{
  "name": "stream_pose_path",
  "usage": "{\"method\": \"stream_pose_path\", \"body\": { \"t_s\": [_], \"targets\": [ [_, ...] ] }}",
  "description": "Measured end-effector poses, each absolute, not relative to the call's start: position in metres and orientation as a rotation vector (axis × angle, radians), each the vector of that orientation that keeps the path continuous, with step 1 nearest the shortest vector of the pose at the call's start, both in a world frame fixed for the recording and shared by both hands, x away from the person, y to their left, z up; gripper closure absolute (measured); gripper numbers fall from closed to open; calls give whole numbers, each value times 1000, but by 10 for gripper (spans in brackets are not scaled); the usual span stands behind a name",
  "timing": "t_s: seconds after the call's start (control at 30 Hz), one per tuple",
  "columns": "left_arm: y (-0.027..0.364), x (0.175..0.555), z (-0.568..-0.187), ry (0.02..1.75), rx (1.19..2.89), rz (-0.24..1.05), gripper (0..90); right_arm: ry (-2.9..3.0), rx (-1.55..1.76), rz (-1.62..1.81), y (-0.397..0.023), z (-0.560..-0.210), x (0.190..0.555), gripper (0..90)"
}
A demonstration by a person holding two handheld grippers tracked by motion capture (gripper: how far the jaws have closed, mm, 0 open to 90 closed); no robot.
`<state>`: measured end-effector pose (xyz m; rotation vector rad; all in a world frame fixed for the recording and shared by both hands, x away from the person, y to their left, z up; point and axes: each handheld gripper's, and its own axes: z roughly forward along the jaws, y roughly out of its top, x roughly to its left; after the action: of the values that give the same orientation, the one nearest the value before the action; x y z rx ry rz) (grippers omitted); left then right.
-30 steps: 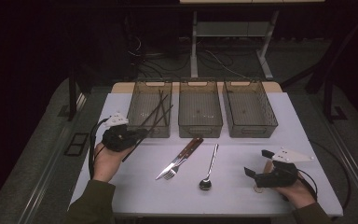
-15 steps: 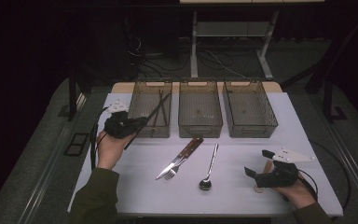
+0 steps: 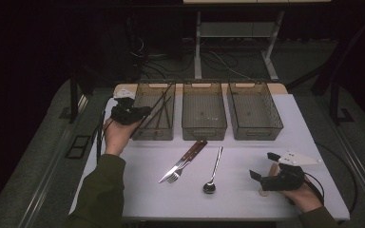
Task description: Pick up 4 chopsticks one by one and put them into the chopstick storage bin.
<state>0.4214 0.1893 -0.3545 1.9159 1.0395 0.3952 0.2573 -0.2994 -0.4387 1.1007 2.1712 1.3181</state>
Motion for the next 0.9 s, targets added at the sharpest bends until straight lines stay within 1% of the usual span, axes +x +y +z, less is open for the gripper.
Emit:
{"method": "stream_pose_path", "body": {
  "t_s": [0.4,0.67,0.9],
  "targets": [
    [190,454,-357,1118,1897,429,863,2170,1101,1323,-299,-439,257,22],
    [185,473,-361,1144,1947,460,862,2169,1101,1326,-300,-438,257,22],
    [182,485,-373,1189,1991,455,862,2167,1108,1331,-301,-438,256,22]
  ]
}}
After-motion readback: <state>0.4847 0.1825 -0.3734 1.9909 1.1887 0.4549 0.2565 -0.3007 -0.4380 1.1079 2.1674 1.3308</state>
